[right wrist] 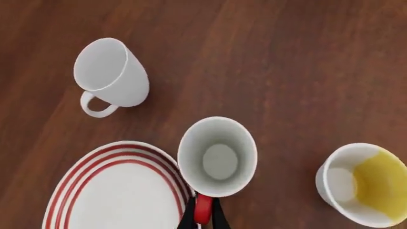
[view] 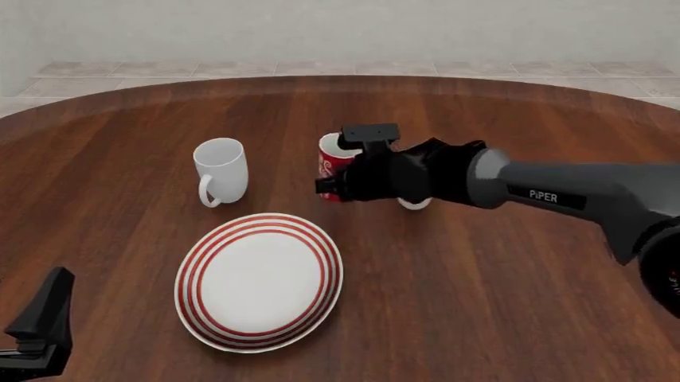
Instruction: Pick up the red mug and put it on the plate
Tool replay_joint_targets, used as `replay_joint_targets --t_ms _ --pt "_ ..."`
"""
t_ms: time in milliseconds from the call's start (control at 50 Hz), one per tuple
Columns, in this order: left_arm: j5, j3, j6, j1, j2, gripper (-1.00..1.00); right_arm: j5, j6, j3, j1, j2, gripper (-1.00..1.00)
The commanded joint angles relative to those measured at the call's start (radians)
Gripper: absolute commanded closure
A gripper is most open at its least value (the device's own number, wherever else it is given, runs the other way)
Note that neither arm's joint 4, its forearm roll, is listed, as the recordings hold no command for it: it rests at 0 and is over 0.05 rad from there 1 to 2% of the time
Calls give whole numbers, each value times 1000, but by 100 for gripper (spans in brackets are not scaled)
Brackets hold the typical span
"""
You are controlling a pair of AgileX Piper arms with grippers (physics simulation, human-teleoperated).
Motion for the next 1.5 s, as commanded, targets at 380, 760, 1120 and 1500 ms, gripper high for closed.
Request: replay_joint_targets --t_ms 380,760,1120,1500 --pt "4 -3 13 -5 0 -100 60 -203 108 70 -340 100" --pt "14 -15 19 -7 1 -100 88 -219 123 144 -409 100" --pt "13 -15 21 -8 0 -100 89 -217 170 188 -430 100" --pt "7 -9 24 -10 0 -100 79 -194 209 249 -424 100"
